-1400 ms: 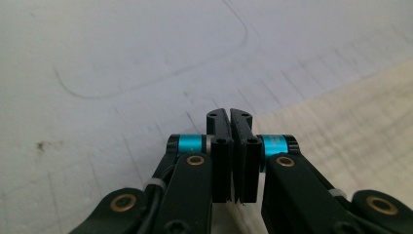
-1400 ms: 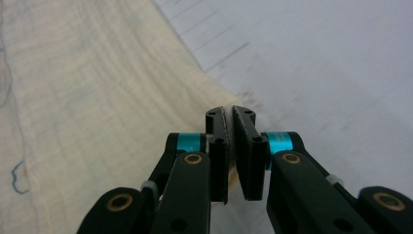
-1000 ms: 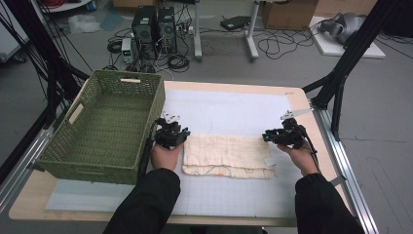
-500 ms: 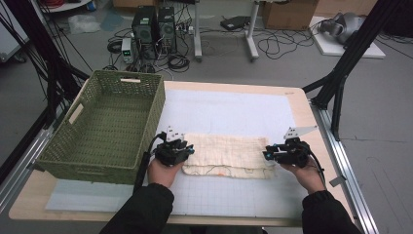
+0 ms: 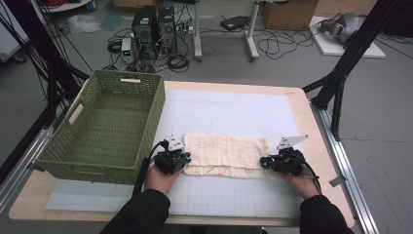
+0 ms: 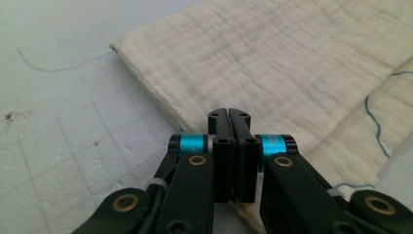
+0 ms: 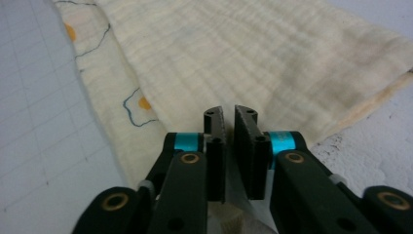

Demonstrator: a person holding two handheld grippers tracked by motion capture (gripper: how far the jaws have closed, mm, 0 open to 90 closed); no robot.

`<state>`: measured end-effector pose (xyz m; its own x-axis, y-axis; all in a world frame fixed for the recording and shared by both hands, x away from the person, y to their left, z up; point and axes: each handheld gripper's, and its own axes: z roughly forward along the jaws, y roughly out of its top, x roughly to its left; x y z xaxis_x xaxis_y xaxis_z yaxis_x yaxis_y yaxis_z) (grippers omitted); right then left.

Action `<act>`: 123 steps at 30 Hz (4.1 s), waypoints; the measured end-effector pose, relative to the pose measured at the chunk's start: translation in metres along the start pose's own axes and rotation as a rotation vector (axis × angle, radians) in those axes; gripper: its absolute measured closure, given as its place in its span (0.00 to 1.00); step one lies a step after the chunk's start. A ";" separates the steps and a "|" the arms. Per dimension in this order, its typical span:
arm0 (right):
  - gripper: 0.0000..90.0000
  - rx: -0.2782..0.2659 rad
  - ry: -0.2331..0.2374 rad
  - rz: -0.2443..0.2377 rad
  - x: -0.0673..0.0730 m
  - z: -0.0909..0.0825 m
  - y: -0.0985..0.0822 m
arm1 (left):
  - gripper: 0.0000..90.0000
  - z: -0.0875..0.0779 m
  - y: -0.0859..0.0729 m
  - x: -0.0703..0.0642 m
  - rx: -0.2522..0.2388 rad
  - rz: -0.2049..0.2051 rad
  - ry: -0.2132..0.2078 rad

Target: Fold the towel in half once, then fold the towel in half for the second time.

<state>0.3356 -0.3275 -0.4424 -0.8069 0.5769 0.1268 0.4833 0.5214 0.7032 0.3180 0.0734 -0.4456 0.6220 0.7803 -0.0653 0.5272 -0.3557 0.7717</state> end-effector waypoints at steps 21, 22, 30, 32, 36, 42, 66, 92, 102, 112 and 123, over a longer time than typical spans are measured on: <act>0.98 -0.131 -0.010 -0.029 0.012 -0.034 0.011 | 0.99 -0.026 0.011 0.000 -0.085 -0.045 -0.008; 0.98 -0.129 -0.007 -0.033 0.013 -0.034 0.011 | 0.99 -0.028 0.010 -0.001 -0.086 -0.044 -0.010; 0.98 -0.042 0.031 -0.047 0.024 -0.029 -0.002 | 0.99 -0.030 -0.009 -0.011 -0.014 -0.005 -0.029; 0.98 -0.013 0.040 -0.041 0.024 -0.025 -0.007 | 0.99 -0.027 -0.014 -0.012 0.010 -0.003 -0.038; 0.92 0.013 0.037 -0.029 0.024 -0.019 -0.010 | 0.88 -0.026 -0.016 -0.011 -0.003 -0.009 -0.037; 0.90 -0.022 0.058 -0.034 0.026 -0.017 -0.007 | 0.91 -0.022 -0.017 -0.010 0.005 0.000 -0.036; 0.56 -0.142 -0.004 0.011 0.026 -0.018 -0.005 | 0.63 -0.032 -0.012 -0.010 -0.059 0.052 -0.120; 0.45 -0.116 -0.024 -0.015 0.032 -0.014 -0.006 | 0.57 -0.031 -0.012 -0.014 -0.082 0.063 -0.136; 0.45 -0.122 -0.030 -0.030 0.032 -0.017 -0.005 | 0.57 -0.032 -0.012 -0.014 -0.087 0.065 -0.127; 0.45 -0.117 -0.026 -0.041 0.033 -0.016 -0.005 | 0.56 -0.031 -0.012 -0.015 -0.085 0.070 -0.122; 0.50 -0.139 0.001 0.004 0.029 -0.016 -0.001 | 0.58 -0.030 -0.007 -0.014 -0.104 0.049 -0.107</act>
<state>0.3064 -0.3217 -0.4287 -0.8054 0.5783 0.1298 0.4346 0.4274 0.7928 0.2881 0.0801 -0.4316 0.7070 0.7017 -0.0887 0.4350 -0.3325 0.8368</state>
